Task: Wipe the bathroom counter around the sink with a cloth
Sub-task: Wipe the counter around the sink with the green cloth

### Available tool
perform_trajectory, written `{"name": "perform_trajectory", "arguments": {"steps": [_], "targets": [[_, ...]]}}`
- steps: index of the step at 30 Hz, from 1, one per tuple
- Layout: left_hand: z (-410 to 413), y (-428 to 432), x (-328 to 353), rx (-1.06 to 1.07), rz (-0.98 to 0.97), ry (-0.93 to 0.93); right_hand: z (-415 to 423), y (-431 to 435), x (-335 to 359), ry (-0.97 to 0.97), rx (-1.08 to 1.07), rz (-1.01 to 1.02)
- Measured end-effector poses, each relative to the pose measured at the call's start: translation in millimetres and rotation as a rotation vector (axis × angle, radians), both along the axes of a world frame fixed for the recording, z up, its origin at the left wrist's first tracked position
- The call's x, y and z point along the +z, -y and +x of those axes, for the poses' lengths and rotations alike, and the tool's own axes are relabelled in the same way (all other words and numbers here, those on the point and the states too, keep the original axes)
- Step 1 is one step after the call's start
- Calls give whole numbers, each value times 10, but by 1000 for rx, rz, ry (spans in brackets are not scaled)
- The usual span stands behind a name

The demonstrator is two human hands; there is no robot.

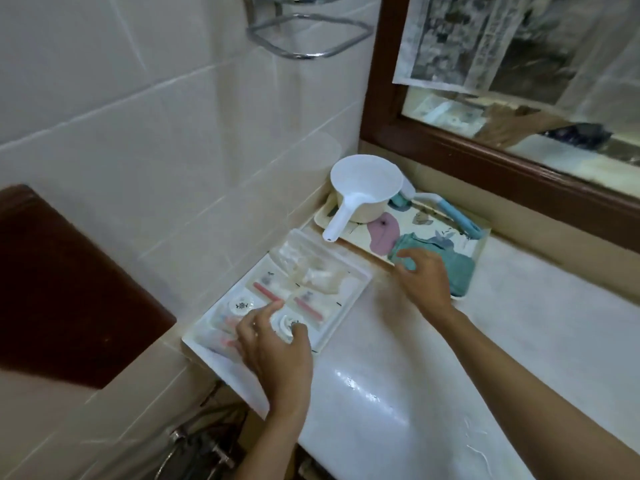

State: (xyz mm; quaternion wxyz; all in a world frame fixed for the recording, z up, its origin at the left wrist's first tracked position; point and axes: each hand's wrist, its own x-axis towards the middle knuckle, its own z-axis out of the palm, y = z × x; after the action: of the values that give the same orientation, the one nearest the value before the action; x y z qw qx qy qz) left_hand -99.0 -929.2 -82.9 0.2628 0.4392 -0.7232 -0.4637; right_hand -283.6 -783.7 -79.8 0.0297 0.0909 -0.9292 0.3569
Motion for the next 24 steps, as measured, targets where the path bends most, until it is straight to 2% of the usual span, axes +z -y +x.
{"name": "perform_trajectory", "arguments": {"steps": [3,6,9,12,17,21,24], "targets": [[-245,-393,-127,-428,-228,-79,-407,-424,-27,43,-12,189],[-493,-689,-431,-754,-522,104,-753,-667,-89,140,98,433],[-696,-811,-669,-940,-641,351,-943,-728,-121,214,163,500],[-747,-807,-845,-1008,-639,418,-1041,-744,-184,249,177,519],[-728,-789,-881,-976,-679,400,-1089,-727,-252,303,208,565],[-720,-794,-904,-961,-673,392,-1049,-691,-221,247,165,578],[-721,-791,-940,-951,-679,380,-970,-695,-218,182,149,505]]}}
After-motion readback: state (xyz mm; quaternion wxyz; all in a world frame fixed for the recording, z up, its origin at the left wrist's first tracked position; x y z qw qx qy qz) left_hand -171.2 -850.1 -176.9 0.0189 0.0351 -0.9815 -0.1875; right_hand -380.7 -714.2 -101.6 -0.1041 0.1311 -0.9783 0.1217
